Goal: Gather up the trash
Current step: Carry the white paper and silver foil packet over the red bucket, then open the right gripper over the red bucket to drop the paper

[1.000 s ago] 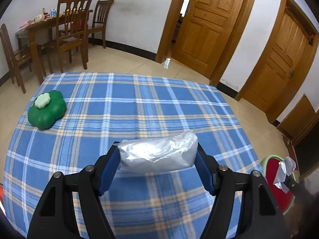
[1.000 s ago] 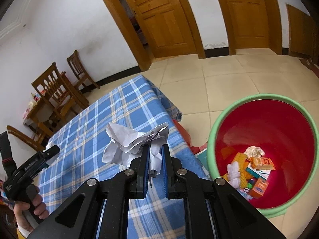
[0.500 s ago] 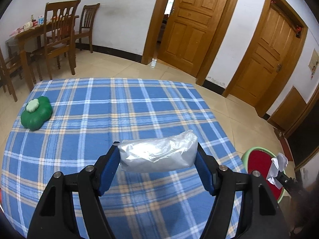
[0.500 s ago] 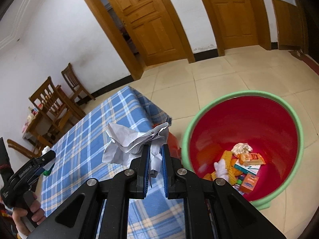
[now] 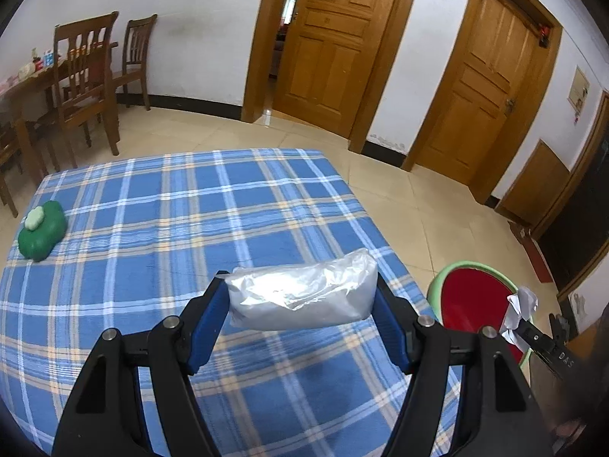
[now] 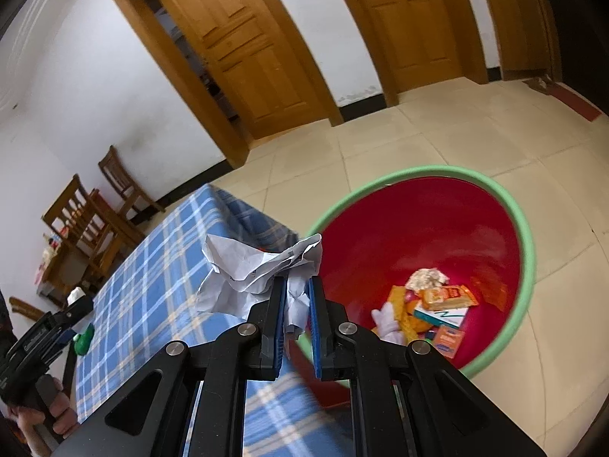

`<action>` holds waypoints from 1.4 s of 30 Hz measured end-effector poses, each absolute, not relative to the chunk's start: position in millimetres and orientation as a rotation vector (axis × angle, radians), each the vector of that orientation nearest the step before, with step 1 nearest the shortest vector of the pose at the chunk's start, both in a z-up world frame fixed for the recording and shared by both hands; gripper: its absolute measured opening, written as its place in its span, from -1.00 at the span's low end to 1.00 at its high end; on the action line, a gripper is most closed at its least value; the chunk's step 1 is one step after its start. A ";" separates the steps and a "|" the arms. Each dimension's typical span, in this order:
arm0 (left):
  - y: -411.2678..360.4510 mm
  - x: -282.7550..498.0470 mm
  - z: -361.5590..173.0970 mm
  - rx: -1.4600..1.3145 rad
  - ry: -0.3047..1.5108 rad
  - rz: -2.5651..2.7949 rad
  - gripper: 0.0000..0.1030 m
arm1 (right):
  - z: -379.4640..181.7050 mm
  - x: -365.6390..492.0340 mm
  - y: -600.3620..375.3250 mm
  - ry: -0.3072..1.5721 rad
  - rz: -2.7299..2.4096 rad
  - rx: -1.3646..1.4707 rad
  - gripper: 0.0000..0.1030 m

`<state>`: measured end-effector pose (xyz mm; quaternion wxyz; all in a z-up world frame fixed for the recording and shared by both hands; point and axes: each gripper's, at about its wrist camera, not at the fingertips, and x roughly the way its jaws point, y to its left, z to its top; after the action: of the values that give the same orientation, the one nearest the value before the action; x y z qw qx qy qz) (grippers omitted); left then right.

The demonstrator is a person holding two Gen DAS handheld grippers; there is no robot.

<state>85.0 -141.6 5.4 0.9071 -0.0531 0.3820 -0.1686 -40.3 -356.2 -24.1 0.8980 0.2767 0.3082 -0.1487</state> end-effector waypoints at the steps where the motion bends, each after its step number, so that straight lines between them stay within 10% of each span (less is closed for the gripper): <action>1: -145.2 84.3 5.3 -0.106 0.790 -0.354 0.39 | -26.3 -42.3 -360.2 0.639 -0.317 0.580 -0.79; 42: -331.0 47.8 -26.7 0.196 0.868 -0.709 0.39 | -63.2 -96.2 -439.5 0.666 -0.489 0.736 -0.53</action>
<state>47.8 -331.0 -26.7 0.8425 0.0930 0.4108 -0.3358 -96.2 -439.5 -63.2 0.8508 0.3493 0.3163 -0.2324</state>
